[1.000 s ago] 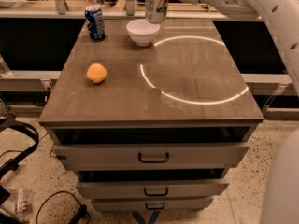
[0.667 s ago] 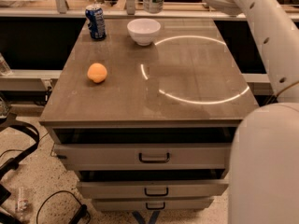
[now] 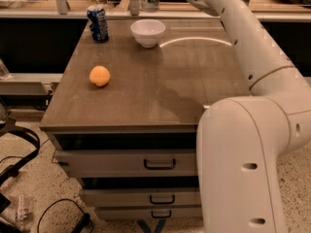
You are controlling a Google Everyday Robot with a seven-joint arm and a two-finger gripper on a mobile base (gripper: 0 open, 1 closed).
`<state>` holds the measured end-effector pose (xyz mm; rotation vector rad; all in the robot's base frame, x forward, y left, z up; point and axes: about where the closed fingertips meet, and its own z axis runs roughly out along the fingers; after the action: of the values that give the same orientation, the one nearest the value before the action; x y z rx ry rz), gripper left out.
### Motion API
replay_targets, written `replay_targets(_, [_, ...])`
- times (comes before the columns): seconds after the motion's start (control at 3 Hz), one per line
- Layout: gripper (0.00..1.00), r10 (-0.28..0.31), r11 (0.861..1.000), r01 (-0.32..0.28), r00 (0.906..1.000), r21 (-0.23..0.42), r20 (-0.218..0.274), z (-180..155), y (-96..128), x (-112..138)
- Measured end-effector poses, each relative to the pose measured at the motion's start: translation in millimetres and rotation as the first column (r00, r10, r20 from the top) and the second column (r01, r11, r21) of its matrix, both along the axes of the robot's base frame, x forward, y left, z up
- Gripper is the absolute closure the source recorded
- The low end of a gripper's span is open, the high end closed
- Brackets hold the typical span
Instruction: Place 7up can into white bowl
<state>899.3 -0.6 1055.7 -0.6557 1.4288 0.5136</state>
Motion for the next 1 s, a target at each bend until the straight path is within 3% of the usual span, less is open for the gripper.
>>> replay_targets(0.33, [1.0,-0.003,1.0,0.003,0.9992,0.005,-0.039,-22,8,8])
replay_targets(1.0, [1.0,0.026,0.999,-0.024,0.9949,0.022,-0.098,-61,19,1])
